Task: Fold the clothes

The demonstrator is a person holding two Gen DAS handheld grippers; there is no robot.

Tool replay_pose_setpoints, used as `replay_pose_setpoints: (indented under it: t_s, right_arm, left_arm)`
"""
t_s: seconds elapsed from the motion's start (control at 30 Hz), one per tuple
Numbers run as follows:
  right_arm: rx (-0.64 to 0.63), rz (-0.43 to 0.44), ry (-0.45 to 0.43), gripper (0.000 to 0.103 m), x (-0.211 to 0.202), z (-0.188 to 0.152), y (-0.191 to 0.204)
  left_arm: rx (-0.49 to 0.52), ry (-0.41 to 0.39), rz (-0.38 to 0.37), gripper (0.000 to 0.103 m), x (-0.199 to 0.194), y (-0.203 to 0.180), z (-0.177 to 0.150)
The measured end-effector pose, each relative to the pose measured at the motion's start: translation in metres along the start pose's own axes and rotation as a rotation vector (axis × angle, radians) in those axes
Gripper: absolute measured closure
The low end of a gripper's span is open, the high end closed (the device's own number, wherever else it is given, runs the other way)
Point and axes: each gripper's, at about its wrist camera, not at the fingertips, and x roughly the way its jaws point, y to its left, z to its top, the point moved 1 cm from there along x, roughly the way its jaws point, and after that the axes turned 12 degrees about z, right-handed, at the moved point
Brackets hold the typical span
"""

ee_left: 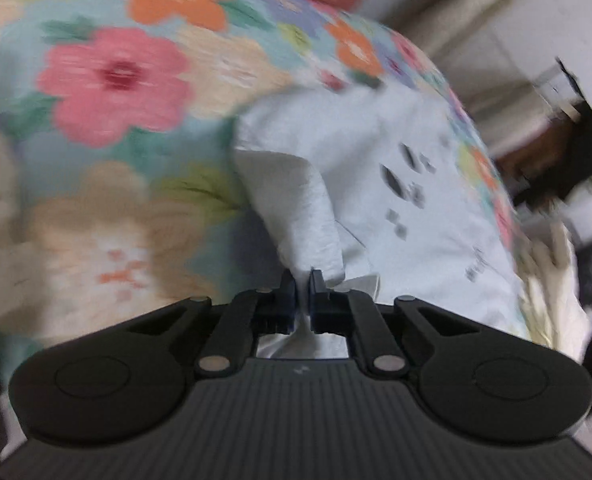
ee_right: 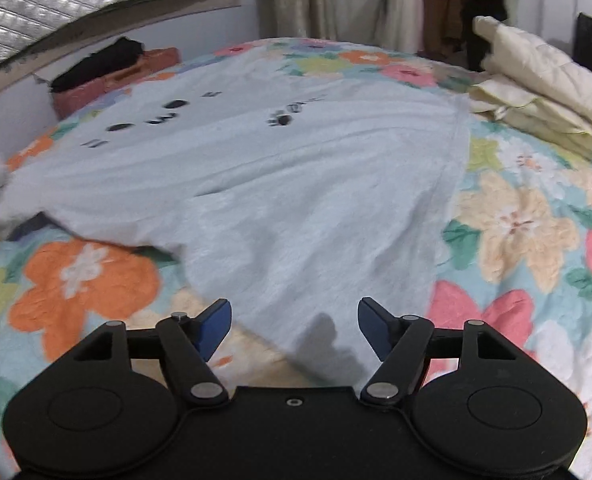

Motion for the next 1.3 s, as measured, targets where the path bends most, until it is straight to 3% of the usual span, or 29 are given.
replay_pose_setpoints:
  t_s: [0.1, 0.2, 0.23, 0.33, 0.37, 0.47, 0.57, 0.63, 0.73, 0.8, 0.9, 0.93, 1.0, 1.07, 1.13, 1.17, 1.2, 1.23, 1.27, 1.3]
  right_arm:
    - [0.043, -0.025, -0.032, 0.028, 0.002, -0.004, -0.012]
    - [0.127, -0.045, -0.060, 0.028, 0.006, -0.015, -0.026]
    - [0.161, -0.043, -0.062, 0.028, 0.008, -0.018, -0.031]
    - [0.230, -0.029, -0.065, 0.028, 0.009, -0.025, -0.038]
    - [0.245, -0.024, -0.065, 0.028, 0.009, -0.027, -0.039]
    - [0.247, -0.021, -0.051, 0.028, 0.006, -0.029, -0.039]
    - [0.243, -0.007, -0.017, 0.028, 0.004, -0.031, -0.038]
    - [0.264, 0.005, 0.004, 0.025, 0.006, -0.033, -0.038]
    - [0.248, 0.011, 0.053, 0.022, 0.012, -0.037, -0.032]
    - [0.227, 0.001, 0.048, 0.021, 0.014, -0.039, -0.029]
    - [0.283, 0.017, -0.006, 0.016, 0.016, -0.041, -0.035]
    - [0.317, 0.027, -0.044, 0.015, 0.018, -0.040, -0.040]
    - [0.382, 0.043, -0.114, 0.013, 0.022, -0.036, -0.050]
    - [0.431, 0.054, -0.138, 0.011, 0.031, -0.029, -0.057]
    - [0.400, 0.072, -0.151, 0.012, 0.037, -0.024, -0.054]
    - [0.358, 0.085, -0.163, 0.025, 0.038, -0.023, -0.049]
    - [0.328, 0.087, -0.173, 0.058, 0.038, -0.023, -0.045]
    - [0.309, 0.088, -0.167, 0.075, 0.038, -0.023, -0.043]
    - [0.292, 0.090, -0.158, 0.092, 0.038, -0.023, -0.042]
    - [0.276, 0.088, -0.176, 0.096, 0.033, -0.022, -0.041]
  left_arm:
    - [-0.094, 0.062, 0.114, 0.098, 0.015, 0.033, 0.003]
    - [-0.077, 0.088, 0.152, 0.097, 0.018, 0.044, 0.007]
    - [-0.075, 0.077, 0.126, 0.096, 0.012, 0.042, 0.007]
    - [-0.055, 0.054, 0.018, 0.076, -0.007, 0.030, 0.001]
    - [-0.040, 0.050, -0.001, 0.075, -0.011, 0.024, -0.003]
    - [0.051, 0.083, 0.004, 0.074, -0.016, -0.001, -0.013]
    - [0.128, 0.095, 0.009, 0.059, -0.009, -0.017, -0.027]
    - [0.160, 0.126, 0.048, 0.058, 0.007, -0.022, -0.032]
    - [0.177, 0.202, 0.019, 0.060, 0.029, -0.024, -0.032]
    - [0.194, 0.202, 0.047, 0.058, 0.038, -0.027, -0.031]
    - [0.249, 0.158, 0.149, 0.057, 0.047, -0.030, -0.030]
    - [0.258, 0.139, 0.179, 0.052, 0.050, -0.030, -0.029]
    - [0.262, 0.109, 0.195, 0.048, 0.058, -0.029, -0.025]
    - [0.266, 0.100, 0.176, 0.053, 0.069, -0.029, -0.021]
    - [0.291, 0.066, 0.155, 0.067, 0.072, -0.033, -0.020]
    - [0.315, 0.047, 0.156, 0.075, 0.071, -0.037, -0.021]
    - [0.339, 0.027, 0.157, 0.080, 0.069, -0.040, -0.021]
    - [0.357, 0.009, 0.155, 0.086, 0.066, -0.043, -0.022]
    - [0.364, -0.008, 0.143, 0.088, 0.060, -0.046, -0.022]
    - [0.364, -0.027, 0.123, 0.088, 0.052, -0.048, -0.021]
